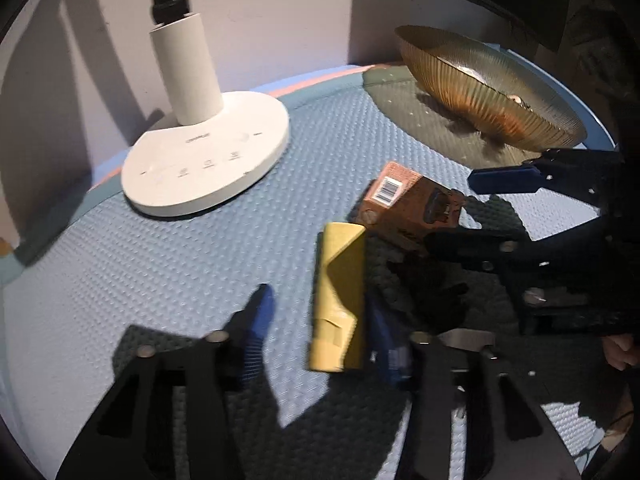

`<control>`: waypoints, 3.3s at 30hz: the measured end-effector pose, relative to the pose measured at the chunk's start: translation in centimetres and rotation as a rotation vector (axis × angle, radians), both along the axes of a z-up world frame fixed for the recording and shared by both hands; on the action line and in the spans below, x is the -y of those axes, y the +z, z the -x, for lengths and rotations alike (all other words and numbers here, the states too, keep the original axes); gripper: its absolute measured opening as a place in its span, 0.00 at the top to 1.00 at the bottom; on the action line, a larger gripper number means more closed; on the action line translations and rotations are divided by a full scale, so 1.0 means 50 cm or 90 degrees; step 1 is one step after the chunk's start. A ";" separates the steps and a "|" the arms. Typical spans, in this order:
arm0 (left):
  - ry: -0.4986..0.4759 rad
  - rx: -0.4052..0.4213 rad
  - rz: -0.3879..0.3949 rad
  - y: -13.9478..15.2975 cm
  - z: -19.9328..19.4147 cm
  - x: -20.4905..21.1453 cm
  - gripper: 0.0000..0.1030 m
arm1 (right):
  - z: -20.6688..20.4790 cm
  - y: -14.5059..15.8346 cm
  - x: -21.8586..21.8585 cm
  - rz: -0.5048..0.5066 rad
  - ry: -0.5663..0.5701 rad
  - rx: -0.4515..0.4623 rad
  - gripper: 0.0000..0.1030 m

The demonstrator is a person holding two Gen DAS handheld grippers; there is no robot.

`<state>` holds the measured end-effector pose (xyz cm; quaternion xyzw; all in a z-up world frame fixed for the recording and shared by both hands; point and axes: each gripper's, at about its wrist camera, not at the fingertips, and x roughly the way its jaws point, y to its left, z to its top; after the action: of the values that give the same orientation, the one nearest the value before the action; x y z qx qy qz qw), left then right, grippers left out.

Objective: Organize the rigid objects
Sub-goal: 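Grasp the yellow stick with the left gripper while the right grasps the pink box, then carry yellow stick and pink box over the amber bowl and open both grippers, then move both grippers back toward the white charger and black figure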

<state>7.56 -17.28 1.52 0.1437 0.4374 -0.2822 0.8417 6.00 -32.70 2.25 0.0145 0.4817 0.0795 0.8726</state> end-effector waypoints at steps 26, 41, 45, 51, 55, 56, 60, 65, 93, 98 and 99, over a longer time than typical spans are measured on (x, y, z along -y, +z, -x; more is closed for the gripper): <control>0.078 -0.017 0.060 0.010 0.173 -0.161 0.79 | 0.284 0.019 0.092 -0.028 -0.080 0.006 0.61; 0.110 0.005 0.041 -0.016 0.246 -0.150 0.65 | 0.349 -0.017 0.058 -0.010 -0.120 0.007 0.44; 0.102 0.014 0.054 -0.017 0.256 -0.147 0.80 | 0.345 -0.016 0.033 0.033 -0.132 0.018 0.61; 0.093 0.028 0.096 0.009 0.271 -0.145 0.80 | 0.354 0.003 0.019 -0.077 -0.114 0.030 0.61; 0.078 0.049 0.120 0.058 0.270 -0.130 0.80 | 0.367 0.057 0.026 -0.069 -0.118 0.071 0.61; 0.069 0.059 0.126 0.078 0.266 -0.121 0.80 | 0.370 0.069 0.032 -0.069 -0.123 0.081 0.61; 0.029 0.095 0.147 0.152 0.248 -0.069 0.80 | 0.373 0.150 0.098 -0.048 -0.169 0.137 0.61; -0.021 0.150 0.169 0.267 0.190 0.049 0.80 | 0.333 0.250 0.228 -0.013 -0.279 0.179 0.61; -0.028 0.041 0.258 0.263 -0.043 0.332 0.31 | 0.103 0.202 0.501 0.029 -0.437 0.093 0.55; 0.005 0.080 0.290 0.329 -0.007 0.224 0.31 | 0.140 0.250 0.458 0.022 -0.417 0.128 0.54; 0.010 0.087 0.289 0.335 0.002 0.206 0.31 | 0.146 0.256 0.447 0.021 -0.412 0.131 0.53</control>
<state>7.47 -27.59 18.25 -0.0340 0.3060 -0.3565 0.8821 -1.29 -55.08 15.05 0.1447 0.3628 -0.2082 0.8967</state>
